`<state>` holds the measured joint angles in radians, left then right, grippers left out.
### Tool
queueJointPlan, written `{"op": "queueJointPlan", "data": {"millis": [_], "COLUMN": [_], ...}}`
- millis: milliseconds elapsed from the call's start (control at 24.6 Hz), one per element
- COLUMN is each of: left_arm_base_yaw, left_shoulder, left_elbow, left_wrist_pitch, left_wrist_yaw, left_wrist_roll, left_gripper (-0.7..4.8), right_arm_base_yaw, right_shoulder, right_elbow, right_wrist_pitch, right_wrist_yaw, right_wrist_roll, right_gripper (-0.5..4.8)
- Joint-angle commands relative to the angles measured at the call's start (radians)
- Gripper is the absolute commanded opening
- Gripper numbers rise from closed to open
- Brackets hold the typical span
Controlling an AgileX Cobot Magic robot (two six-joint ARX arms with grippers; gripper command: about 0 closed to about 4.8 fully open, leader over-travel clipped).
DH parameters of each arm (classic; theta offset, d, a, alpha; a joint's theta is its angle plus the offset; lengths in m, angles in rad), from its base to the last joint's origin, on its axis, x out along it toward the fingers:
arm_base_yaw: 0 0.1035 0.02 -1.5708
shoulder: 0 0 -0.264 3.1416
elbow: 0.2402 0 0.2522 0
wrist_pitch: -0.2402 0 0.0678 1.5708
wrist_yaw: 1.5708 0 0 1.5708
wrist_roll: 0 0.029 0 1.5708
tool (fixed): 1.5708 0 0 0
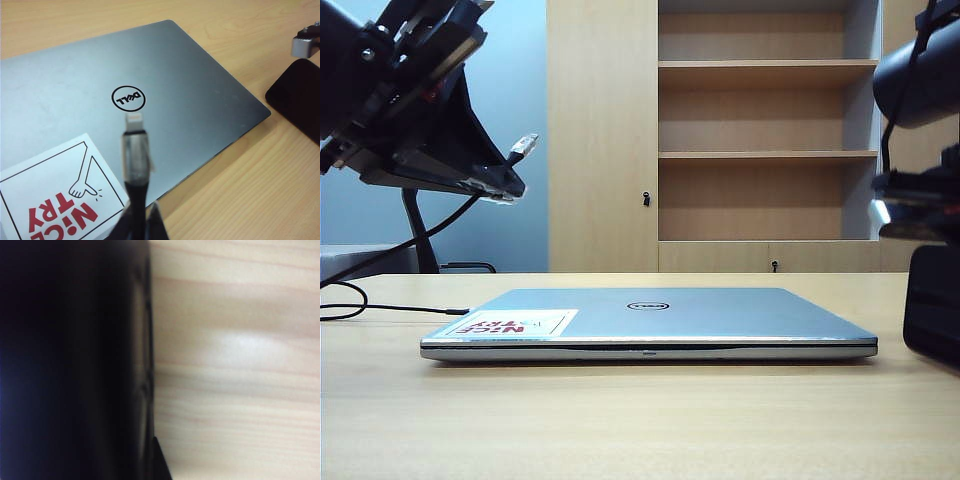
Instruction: Pick up the charging cable and the phone, plug the charging cable into the charging port on the phone, and finally place them back on the table.
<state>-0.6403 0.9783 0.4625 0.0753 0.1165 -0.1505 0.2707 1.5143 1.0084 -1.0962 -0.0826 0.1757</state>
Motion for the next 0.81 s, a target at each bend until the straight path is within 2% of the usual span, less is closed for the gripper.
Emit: {"op": "queueJointPlan", "data": {"millis": [41, 163, 325, 447, 570, 814], "left_arm_base_yaw": [-0.009, -0.032, -0.065, -0.076, -0.085, -0.161], "left_shoulder": [-0.002, 0.0, 0.0, 0.0, 0.0, 0.025], "left_elbow": [0.004, -0.006, -0.045, -0.079, -0.103, -0.11], "left_wrist_pitch": [-0.029, -0.062, -0.06, -0.06, -0.06, -0.055], "left_wrist_yaw": [0.003, 0.003, 0.003, 0.003, 0.003, 0.003], "left_wrist_roll": [-0.004, -0.008, -0.02, -0.066, -0.079, -0.1], "left_gripper": [-0.06, -0.06, -0.06, -0.06, -0.06, -0.06], "right_arm_base_yaw": [0.0, 0.0, 0.0, 0.001, 0.0, 0.003], "right_shoulder": [-0.031, -0.078, -0.086, -0.085, -0.085, -0.085], "right_elbow": [0.077, 0.132, 0.129, 0.128, 0.118, -0.047], "right_wrist_pitch": [-0.005, 0.147, 0.372, 0.48, 0.577, 0.964], "right_wrist_yaw": [-0.046, -0.194, -0.351, -0.373, -0.413, -0.567], "right_wrist_roll": [-0.01, 0.007, 0.098, 0.113, 0.127, 0.291], "right_gripper": [-0.06, -0.06, -0.06, -0.06, -0.06, -0.06]}}
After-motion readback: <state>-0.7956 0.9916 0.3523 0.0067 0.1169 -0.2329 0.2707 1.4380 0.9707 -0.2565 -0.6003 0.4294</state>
